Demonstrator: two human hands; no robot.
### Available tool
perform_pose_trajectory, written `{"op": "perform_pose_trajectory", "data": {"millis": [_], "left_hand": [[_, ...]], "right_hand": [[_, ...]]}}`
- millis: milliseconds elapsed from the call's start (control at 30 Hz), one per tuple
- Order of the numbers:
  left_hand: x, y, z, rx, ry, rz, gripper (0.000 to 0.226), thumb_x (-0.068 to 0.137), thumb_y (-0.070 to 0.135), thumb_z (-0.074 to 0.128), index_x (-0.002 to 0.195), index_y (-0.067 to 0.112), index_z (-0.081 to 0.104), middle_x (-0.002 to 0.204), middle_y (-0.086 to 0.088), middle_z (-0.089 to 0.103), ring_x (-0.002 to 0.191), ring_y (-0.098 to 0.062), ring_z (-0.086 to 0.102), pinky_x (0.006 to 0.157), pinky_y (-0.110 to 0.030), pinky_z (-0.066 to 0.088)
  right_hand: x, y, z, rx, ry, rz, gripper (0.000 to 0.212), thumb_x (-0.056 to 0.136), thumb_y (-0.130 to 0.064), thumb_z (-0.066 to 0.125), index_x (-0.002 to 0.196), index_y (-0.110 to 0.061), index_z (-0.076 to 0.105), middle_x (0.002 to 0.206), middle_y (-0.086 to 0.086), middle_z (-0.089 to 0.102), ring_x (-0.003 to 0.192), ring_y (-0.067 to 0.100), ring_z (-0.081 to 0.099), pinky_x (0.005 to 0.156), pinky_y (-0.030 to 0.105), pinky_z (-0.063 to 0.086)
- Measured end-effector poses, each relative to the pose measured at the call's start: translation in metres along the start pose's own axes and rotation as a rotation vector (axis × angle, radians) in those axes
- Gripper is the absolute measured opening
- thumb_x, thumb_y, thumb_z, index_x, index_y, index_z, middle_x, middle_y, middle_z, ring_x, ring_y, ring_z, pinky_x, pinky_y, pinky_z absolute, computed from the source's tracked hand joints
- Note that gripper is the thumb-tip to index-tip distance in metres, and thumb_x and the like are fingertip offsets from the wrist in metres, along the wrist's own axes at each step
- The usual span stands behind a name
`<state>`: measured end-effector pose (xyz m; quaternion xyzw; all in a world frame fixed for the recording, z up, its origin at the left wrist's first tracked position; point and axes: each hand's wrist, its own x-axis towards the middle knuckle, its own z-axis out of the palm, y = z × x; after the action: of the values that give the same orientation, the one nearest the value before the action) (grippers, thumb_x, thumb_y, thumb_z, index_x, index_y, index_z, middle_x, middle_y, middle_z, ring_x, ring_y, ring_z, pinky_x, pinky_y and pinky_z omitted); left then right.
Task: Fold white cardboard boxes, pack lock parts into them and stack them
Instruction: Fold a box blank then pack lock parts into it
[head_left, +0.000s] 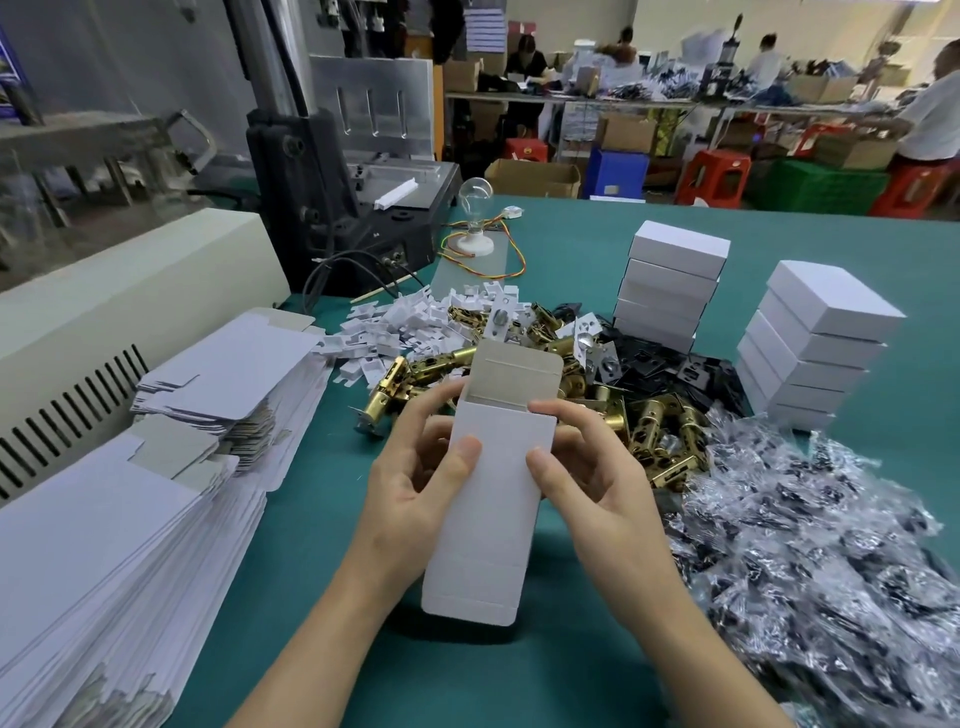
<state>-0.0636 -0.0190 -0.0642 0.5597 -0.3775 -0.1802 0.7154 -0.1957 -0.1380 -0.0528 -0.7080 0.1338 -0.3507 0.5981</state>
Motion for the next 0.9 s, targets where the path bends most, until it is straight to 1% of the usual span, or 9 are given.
{"op": "perform_pose_trajectory", "data": {"millis": [67, 167, 267, 433, 567, 633, 733, 833, 900], "left_hand": [[-0.0009, -0.0006, 0.0, 0.016, -0.012, 0.02, 0.046, 0.093, 0.044, 0.063, 0.138, 0.051, 0.057, 0.116, -0.003, 0.074, 0.097, -0.023, 0.073, 0.077, -0.043, 0.064], [-0.0022, -0.0004, -0.0004, 0.074, -0.02, 0.053, 0.04, 0.095, 0.041, 0.062, 0.135, 0.046, 0.061, 0.112, -0.001, 0.074, 0.093, -0.017, 0.072, 0.074, -0.035, 0.063], [-0.0015, -0.0001, 0.0004, 0.127, -0.001, 0.046, 0.021, 0.097, 0.045, 0.06, 0.113, 0.037, 0.071, 0.101, 0.003, 0.073, 0.085, -0.01, 0.068, 0.067, -0.023, 0.056], [0.0015, -0.001, 0.001, 0.205, 0.028, 0.024, 0.028, 0.102, 0.05, 0.049, 0.096, 0.038, 0.074, 0.098, 0.008, 0.072, 0.09, -0.006, 0.066, 0.074, -0.018, 0.05], [0.003, 0.0, 0.0016, 0.206, 0.047, 0.047, 0.024, 0.101, 0.045, 0.054, 0.105, 0.037, 0.077, 0.112, 0.008, 0.07, 0.108, -0.013, 0.067, 0.082, -0.017, 0.052], [0.0028, 0.001, 0.0025, 0.159, 0.066, 0.05, 0.025, 0.099, 0.042, 0.06, 0.12, 0.038, 0.071, 0.114, 0.012, 0.071, 0.105, -0.01, 0.068, 0.081, -0.02, 0.054], [0.0037, 0.0007, 0.0015, 0.074, 0.079, 0.029, 0.052, 0.093, 0.04, 0.067, 0.143, 0.04, 0.052, 0.107, 0.011, 0.072, 0.098, -0.011, 0.067, 0.086, -0.023, 0.054], [0.0053, 0.0007, 0.0009, 0.024, 0.068, -0.02, 0.05, 0.093, 0.028, 0.068, 0.141, 0.036, 0.058, 0.101, 0.016, 0.073, 0.098, 0.0, 0.067, 0.086, -0.015, 0.052], [0.0055, 0.0003, -0.0003, 0.013, 0.089, -0.037, 0.046, 0.09, 0.027, 0.069, 0.134, 0.037, 0.065, 0.107, 0.011, 0.075, 0.102, -0.004, 0.068, 0.087, -0.018, 0.054]], "right_hand": [[0.0, -0.0002, 0.0, 0.015, -0.013, 0.002, 0.031, 0.097, -0.027, 0.063, 0.128, -0.033, 0.063, 0.107, 0.001, 0.072, 0.101, 0.017, 0.07, 0.082, 0.026, 0.056], [-0.0006, -0.0011, -0.0008, 0.032, -0.024, 0.018, 0.031, 0.096, -0.035, 0.062, 0.127, -0.034, 0.064, 0.106, 0.001, 0.072, 0.099, 0.014, 0.07, 0.08, 0.026, 0.056], [-0.0005, -0.0008, -0.0016, 0.021, -0.034, 0.051, 0.033, 0.093, -0.043, 0.061, 0.125, -0.036, 0.065, 0.108, 0.001, 0.071, 0.1, 0.017, 0.071, 0.079, 0.032, 0.06], [0.0002, 0.0004, -0.0011, -0.033, -0.033, 0.076, 0.026, 0.093, -0.048, 0.06, 0.114, -0.036, 0.068, 0.102, -0.005, 0.071, 0.092, 0.01, 0.068, 0.074, 0.027, 0.057], [0.0004, 0.0017, -0.0014, -0.051, -0.038, 0.089, 0.024, 0.094, -0.047, 0.059, 0.112, -0.034, 0.067, 0.099, -0.006, 0.07, 0.09, 0.009, 0.066, 0.072, 0.026, 0.055], [0.0006, 0.002, -0.0014, -0.056, -0.032, 0.083, 0.02, 0.096, -0.043, 0.06, 0.113, -0.035, 0.067, 0.1, -0.005, 0.07, 0.091, 0.011, 0.067, 0.072, 0.027, 0.056], [0.0005, 0.0018, -0.0015, -0.026, -0.007, 0.092, 0.021, 0.096, -0.04, 0.061, 0.115, -0.036, 0.064, 0.098, -0.002, 0.07, 0.089, 0.018, 0.068, 0.072, 0.036, 0.058], [0.0, 0.0001, -0.0023, -0.034, -0.004, 0.095, 0.022, 0.094, -0.044, 0.062, 0.115, -0.036, 0.064, 0.096, -0.001, 0.07, 0.087, 0.021, 0.069, 0.071, 0.043, 0.059], [-0.0003, -0.0001, -0.0027, -0.044, -0.013, 0.097, 0.021, 0.094, -0.044, 0.062, 0.113, -0.035, 0.065, 0.095, 0.0, 0.07, 0.087, 0.022, 0.069, 0.072, 0.044, 0.059]]}}
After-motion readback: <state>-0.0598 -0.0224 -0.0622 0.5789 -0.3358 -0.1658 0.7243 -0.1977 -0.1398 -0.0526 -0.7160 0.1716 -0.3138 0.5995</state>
